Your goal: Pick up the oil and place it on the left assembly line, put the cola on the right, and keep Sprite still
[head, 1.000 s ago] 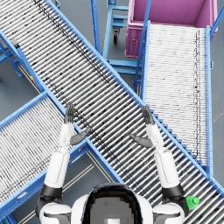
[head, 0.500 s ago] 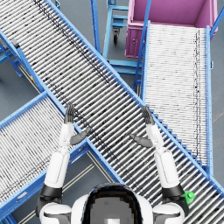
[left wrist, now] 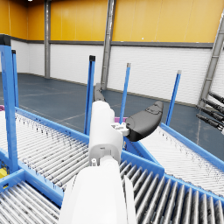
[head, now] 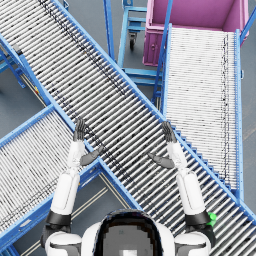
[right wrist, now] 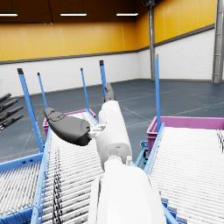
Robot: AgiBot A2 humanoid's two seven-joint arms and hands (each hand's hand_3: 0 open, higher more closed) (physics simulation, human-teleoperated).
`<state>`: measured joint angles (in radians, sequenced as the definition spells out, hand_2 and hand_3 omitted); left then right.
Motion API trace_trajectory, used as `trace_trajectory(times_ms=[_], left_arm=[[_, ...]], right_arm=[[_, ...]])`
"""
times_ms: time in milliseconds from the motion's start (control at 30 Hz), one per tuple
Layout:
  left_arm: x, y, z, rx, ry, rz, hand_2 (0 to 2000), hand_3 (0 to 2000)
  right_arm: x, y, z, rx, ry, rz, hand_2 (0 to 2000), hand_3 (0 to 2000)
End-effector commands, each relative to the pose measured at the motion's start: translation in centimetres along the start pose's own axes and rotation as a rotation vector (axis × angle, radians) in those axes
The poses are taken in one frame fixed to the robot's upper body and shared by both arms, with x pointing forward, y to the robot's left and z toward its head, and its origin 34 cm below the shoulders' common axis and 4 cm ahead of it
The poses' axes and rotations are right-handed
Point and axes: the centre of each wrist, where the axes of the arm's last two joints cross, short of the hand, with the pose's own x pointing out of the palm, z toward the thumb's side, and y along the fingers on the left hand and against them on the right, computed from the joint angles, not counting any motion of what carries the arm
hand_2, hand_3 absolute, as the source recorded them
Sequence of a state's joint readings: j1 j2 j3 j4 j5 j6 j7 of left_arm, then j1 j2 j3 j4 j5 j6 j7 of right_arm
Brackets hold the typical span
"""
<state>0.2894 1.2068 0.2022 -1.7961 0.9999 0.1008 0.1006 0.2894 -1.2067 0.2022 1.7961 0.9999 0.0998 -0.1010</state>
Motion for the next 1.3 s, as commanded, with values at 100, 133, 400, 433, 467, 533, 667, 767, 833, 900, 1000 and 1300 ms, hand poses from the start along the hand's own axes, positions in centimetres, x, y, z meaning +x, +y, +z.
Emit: trace_trajectory(times_ms=[100,133,400,433,467,533,667,767,833,900,1000,1300], left_arm=[[0.00,0.00,0.00,0.000,0.000,0.000,0,0],[0.00,0.00,0.00,0.000,0.000,0.000,0,0],[0.00,0.00,0.00,0.000,0.000,0.000,0,0],[0.00,0.00,0.00,0.000,0.000,0.000,0,0],[0.00,0.00,0.00,0.000,0.000,0.000,0,0],[0.00,0.00,0.00,0.000,0.000,0.000,0,0],[0.00,0.00,0.00,0.000,0.000,0.000,0,0],[0.00,0.00,0.00,0.000,0.000,0.000,0,0],[0.00,0.00,0.00,0.000,0.000,0.000,0,0],[0.00,0.00,0.00,0.000,0.000,0.000,0,0],[0.00,0.00,0.00,0.000,0.000,0.000,0,0],[0.00,0.00,0.00,0.000,0.000,0.000,0,0]], right_arm=[[0.00,0.00,0.00,0.000,0.000,0.000,0,0],[0.00,0.00,0.00,0.000,0.000,0.000,0,0],[0.00,0.00,0.00,0.000,0.000,0.000,0,0],[0.00,0.00,0.00,0.000,0.000,0.000,0,0],[0.00,0.00,0.00,0.000,0.000,0.000,0,0],[0.00,0.00,0.00,0.000,0.000,0.000,0,0],[0.00,0.00,0.00,0.000,0.000,0.000,0,0],[0.00,0.00,0.00,0.000,0.000,0.000,0,0],[0.00,0.00,0.00,0.000,0.000,0.000,0,0],[0.00,0.00,0.00,0.000,0.000,0.000,0,0],[0.00,0.00,0.00,0.000,0.000,0.000,0,0],[0.00,0.00,0.00,0.000,0.000,0.000,0,0]])
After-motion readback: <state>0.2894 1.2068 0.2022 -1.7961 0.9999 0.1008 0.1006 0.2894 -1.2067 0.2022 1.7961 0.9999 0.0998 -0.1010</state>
